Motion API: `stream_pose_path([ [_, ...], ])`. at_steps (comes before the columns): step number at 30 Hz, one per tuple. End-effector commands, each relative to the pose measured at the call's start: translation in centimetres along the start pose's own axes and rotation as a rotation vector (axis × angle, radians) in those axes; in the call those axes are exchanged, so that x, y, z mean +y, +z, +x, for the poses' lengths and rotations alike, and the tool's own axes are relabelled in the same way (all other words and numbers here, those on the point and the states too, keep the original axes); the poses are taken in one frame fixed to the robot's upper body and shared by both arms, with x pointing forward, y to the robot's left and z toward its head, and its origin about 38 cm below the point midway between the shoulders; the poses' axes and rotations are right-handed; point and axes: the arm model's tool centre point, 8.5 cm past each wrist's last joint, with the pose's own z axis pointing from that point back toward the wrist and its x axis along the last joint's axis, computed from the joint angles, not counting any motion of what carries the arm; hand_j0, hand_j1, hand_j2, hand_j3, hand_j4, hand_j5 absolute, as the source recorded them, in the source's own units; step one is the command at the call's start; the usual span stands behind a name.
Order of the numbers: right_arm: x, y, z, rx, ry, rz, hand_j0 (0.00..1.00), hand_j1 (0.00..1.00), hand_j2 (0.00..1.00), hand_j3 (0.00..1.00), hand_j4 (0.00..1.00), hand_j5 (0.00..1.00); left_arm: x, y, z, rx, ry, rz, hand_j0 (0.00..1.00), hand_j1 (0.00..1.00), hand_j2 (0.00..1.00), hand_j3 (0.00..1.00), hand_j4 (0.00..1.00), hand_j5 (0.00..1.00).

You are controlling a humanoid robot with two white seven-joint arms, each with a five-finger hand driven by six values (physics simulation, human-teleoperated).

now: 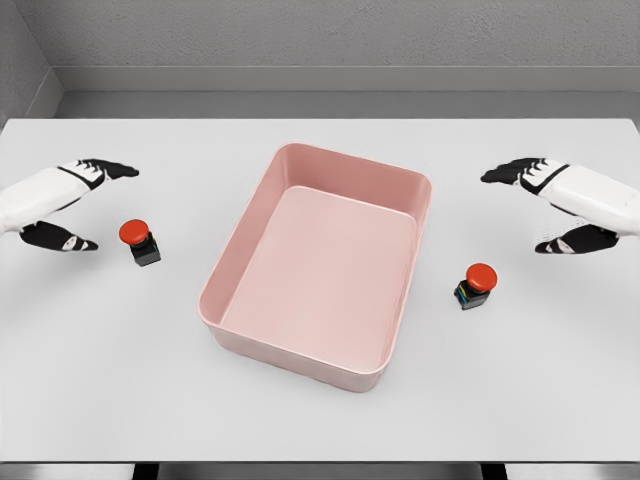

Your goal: Put the industrial switch in the basket with both arms

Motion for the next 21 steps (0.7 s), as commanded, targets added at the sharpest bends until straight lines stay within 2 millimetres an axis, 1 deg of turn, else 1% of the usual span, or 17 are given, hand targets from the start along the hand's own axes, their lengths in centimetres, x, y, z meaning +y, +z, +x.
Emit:
stream_pose_path([
  [1,-0.2,0.1,0.0,0.000,-0.002,-0.004,1.00,1.00,1.00,1.00,1.00,1.00,-0.2,-0.1,0.0,0.002,-0.018,-0.019,1.00,1.00,1.00,1.00,1.00,1.00],
  [2,-0.3,0.1,0.1,-0.003,0.000,-0.004,1.00,1.00,1.00,1.00,1.00,1.00,-0.2,-0.1,0.1,0.001,-0.017,-0.018,1.00,1.00,1.00,1.00,1.00,1.00],
  [3,0.0,-0.1,0.8,-0.020,0.006,0.004,1.00,1.00,1.00,1.00,1.00,1.00,-0.3,-0.2,0.1,-0.001,-0.016,-0.018,1.00,1.00,1.00,1.00,1.00,1.00],
  [4,0.7,0.0,1.1,-0.026,-0.001,0.016,1.00,1.00,1.00,1.00,1.00,1.00,-0.4,-0.4,0.3,-0.007,-0.014,-0.019,1.00,1.00,1.00,1.00,1.00,1.00],
  [5,1.5,0.0,1.1,-0.025,-0.015,0.029,1.00,1.00,1.00,1.00,1.00,1.00,-0.5,-0.5,0.4,-0.010,-0.010,-0.019,1.00,1.00,1.00,1.00,1.00,1.00],
  [9,2.8,0.2,1.2,-0.023,-0.040,0.048,1.00,1.00,1.00,1.00,1.00,1.00,-0.6,-0.8,0.4,-0.008,-0.045,-0.038,1.00,1.00,1.00,1.00,1.00,1.00],
  [11,3.4,0.3,1.3,-0.023,-0.052,0.056,1.00,1.00,1.00,1.00,1.00,1.00,-1.1,-1.8,1.0,-0.027,-0.066,-0.054,1.00,1.00,1.00,1.00,1.00,1.00],
  [12,3.7,0.4,1.3,-0.021,-0.057,0.060,1.00,1.00,1.00,1.00,1.00,1.00,-1.1,-2.0,1.1,-0.033,-0.070,-0.060,1.00,1.00,1.00,1.00,1.00,1.00],
  [15,4.1,0.5,1.4,-0.020,-0.066,0.065,1.00,1.00,1.00,1.00,1.00,1.00,-1.2,-2.3,1.4,-0.040,-0.089,-0.072,1.00,1.00,1.00,1.00,1.00,1.00],
  [16,4.2,0.3,1.9,-0.035,-0.062,0.065,1.00,1.00,1.00,1.00,1.00,1.00,-1.3,-2.3,1.5,-0.041,-0.090,-0.074,1.00,1.00,1.00,1.00,1.00,1.00],
  [18,4.3,0.2,2.1,-0.041,-0.061,0.068,1.00,1.00,1.00,1.00,1.00,1.00,-1.4,-2.4,1.4,-0.040,-0.098,-0.079,1.00,1.00,1.00,1.00,1.00,1.00],
  [21,4.6,-0.3,2.8,-0.054,-0.048,0.071,1.00,1.00,1.00,1.00,1.00,1.00,-2.0,-3.2,1.9,-0.060,-0.106,-0.103,1.00,1.00,1.00,1.00,1.00,1.00],
])
